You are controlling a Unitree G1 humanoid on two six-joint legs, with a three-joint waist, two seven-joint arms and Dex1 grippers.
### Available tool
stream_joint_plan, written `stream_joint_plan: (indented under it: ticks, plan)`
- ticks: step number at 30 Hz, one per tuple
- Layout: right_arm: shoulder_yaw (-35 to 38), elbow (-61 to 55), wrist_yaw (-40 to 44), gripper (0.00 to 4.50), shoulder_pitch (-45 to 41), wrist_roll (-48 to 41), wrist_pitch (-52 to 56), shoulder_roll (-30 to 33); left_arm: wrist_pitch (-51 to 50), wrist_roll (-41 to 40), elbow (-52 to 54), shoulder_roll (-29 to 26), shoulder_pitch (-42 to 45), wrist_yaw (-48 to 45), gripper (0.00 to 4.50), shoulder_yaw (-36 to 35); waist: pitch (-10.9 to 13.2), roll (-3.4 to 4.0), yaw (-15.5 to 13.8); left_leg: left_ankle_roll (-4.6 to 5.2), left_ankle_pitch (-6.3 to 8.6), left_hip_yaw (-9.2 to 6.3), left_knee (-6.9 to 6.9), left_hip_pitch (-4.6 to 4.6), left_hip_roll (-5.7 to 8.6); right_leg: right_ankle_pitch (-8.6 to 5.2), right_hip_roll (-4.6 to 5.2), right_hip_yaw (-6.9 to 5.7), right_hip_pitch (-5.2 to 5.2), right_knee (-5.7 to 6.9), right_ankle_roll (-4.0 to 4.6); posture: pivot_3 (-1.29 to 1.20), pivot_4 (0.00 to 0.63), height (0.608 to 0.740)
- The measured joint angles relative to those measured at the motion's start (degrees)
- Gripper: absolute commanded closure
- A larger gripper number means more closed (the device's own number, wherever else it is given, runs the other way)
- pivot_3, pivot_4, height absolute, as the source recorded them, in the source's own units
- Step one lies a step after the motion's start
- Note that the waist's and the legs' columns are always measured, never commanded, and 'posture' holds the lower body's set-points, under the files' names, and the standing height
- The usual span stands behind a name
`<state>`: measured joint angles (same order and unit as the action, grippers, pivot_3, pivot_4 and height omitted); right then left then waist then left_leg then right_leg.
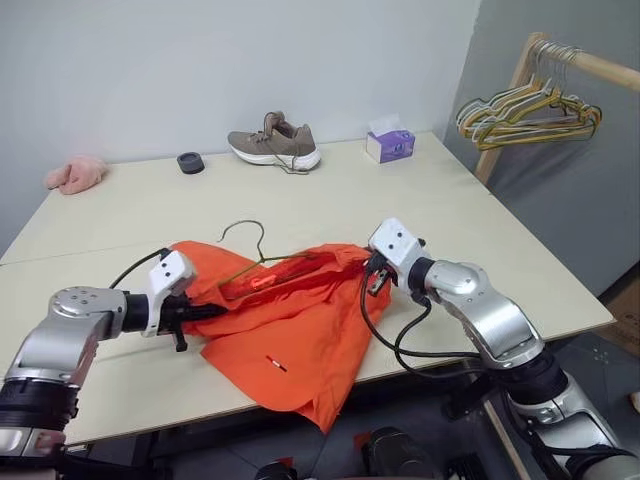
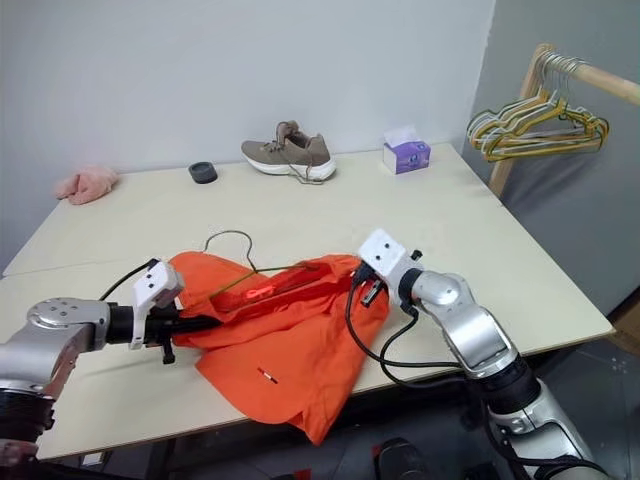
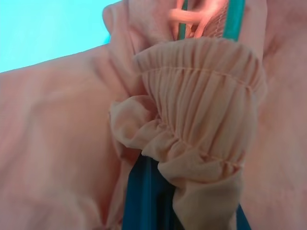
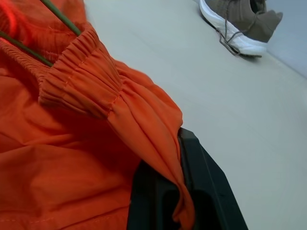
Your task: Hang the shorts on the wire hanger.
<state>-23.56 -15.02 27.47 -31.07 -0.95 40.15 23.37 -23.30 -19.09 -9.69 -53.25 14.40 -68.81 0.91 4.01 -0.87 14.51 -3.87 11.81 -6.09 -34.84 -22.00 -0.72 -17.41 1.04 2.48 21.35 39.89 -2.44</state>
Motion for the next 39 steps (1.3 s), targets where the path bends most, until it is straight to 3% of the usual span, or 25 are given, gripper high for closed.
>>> stream_joint_plan:
  ticks: [5,9,13,18,22,29,38,39]
  plan:
    - [-1.49,0.13,0.37,4.47,-0.73,3.36,-1.45,0.87,-1.21,0.07,2.22,1.38,0.8,-1.99,4.5,2.53,0.0,0.0,0.03,0.0,0.0,0.0,0.0,-0.02,0.0,0.0,0.0,-0.01,0.0,-0.01,0.0,-0.25,0.0,0.74]
    - [-2.52,-3.35,6.44,4.47,-0.88,3.49,-0.47,5.27,-1.27,0.59,2.27,2.86,2.28,-2.03,4.5,3.7,0.01,0.01,-0.06,0.0,0.0,-0.03,-0.01,-0.04,0.02,-0.01,0.02,-0.04,-0.01,-0.04,-0.01,-0.26,0.0,0.74]
    - [-2.38,-10.28,13.64,3.52,0.65,1.31,1.91,12.09,-1.24,0.75,2.16,4.11,3.16,-2.33,4.5,4.48,-0.01,-0.02,0.13,0.0,0.0,-0.04,0.0,-0.05,0.01,-0.01,0.02,-0.07,-0.04,-0.14,-0.02,-0.28,0.0,0.74]
    - [-0.3,-14.82,23.2,1.74,1.61,-3.34,3.39,21.57,-1.24,1.18,2.06,4.4,3.29,-3.33,4.5,4.73,0.02,-0.02,1.13,0.0,0.01,-0.01,0.0,-0.04,0.01,0.0,0.04,-0.06,-0.06,-0.19,-0.03,-0.28,0.002,0.74]
    - [3.25,-16.24,26.32,0.41,1.17,-6.33,4.63,23.85,-1.24,1.28,2.02,4.65,3.34,-4.25,4.5,4.97,0.01,-0.05,2.01,-0.01,0.01,-0.02,0.0,-0.03,0.01,0.0,0.04,-0.08,-0.07,-0.21,-0.03,-0.29,0.002,0.74]
    - [-0.04,-12.52,26.59,0.41,-0.86,-4.92,3.41,22.03,-1.09,1.58,2.3,4.68,3.57,-5.83,4.5,6.0,0.01,-0.06,3.44,-0.01,0.01,0.0,0.0,-0.03,0.01,0.01,0.05,-0.06,-0.08,-0.23,-0.05,-0.29,0.0,0.74]
    - [-9.06,3.55,30.05,0.41,-7.86,1.05,-5.61,15.99,-0.14,2.61,2.91,4.68,4.21,-6.89,4.5,6.58,0.02,-0.05,3.59,-0.01,0.01,-0.01,0.0,-0.04,0.03,0.04,0.06,-0.06,-0.1,-0.27,-0.1,-0.27,0.0,0.74]
    - [-9.6,5.62,31.04,0.57,-8.19,1.49,-6.2,15.21,-0.08,2.7,3.32,4.68,4.21,-6.92,4.5,6.6,0.02,-0.05,3.57,-0.01,0.01,-0.02,0.0,-0.05,0.03,0.04,0.06,-0.07,-0.1,-0.27,-0.1,-0.27,0.0,0.74]
